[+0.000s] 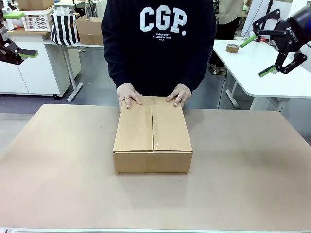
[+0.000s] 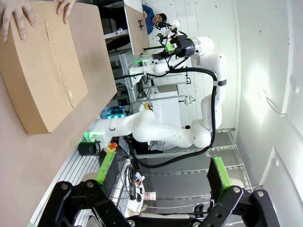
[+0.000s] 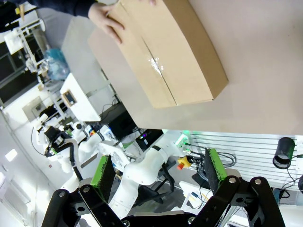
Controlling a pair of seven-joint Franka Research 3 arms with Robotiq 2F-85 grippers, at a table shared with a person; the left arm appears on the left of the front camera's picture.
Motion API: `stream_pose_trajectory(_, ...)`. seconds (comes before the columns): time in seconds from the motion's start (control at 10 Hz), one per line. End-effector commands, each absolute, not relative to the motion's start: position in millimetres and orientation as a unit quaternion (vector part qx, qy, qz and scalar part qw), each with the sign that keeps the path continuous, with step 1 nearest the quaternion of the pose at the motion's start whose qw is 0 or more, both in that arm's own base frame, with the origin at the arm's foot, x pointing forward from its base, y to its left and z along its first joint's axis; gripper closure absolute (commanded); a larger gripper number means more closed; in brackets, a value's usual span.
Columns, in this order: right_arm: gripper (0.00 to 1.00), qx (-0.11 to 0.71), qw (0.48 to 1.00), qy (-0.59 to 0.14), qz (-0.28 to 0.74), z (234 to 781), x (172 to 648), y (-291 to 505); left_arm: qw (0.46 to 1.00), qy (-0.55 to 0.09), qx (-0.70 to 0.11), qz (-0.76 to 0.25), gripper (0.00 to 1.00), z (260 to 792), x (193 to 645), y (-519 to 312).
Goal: Pack the gift set into the box.
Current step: Press and hold the closed box until the human finishes sealing it.
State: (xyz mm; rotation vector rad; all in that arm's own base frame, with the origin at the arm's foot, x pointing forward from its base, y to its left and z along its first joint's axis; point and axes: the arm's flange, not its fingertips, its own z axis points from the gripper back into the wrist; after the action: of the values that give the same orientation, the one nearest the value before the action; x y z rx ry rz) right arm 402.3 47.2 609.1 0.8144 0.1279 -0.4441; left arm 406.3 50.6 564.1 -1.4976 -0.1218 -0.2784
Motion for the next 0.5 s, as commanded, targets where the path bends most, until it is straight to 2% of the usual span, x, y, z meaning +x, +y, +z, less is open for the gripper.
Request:
stream_pose_trajectory(0.0,0.00,0.387,0.895,0.064,-0.214,611,402,46,0.723,-0.056,-0.677,-0.128,0.00,564,404,50)
stream_pose_trajectory(0.3,0.00,0.380,0.903,0.053,-0.194,612,413,53,0.734,-0.058,-0.659,-0.155,0.00,568,408,47)
stream_pose_trajectory(0.4,0.00,0.332,0.925,0.038,-0.181,617,429,70,0.765,-0.049,-0.613,-0.189,0.00,573,414,29)
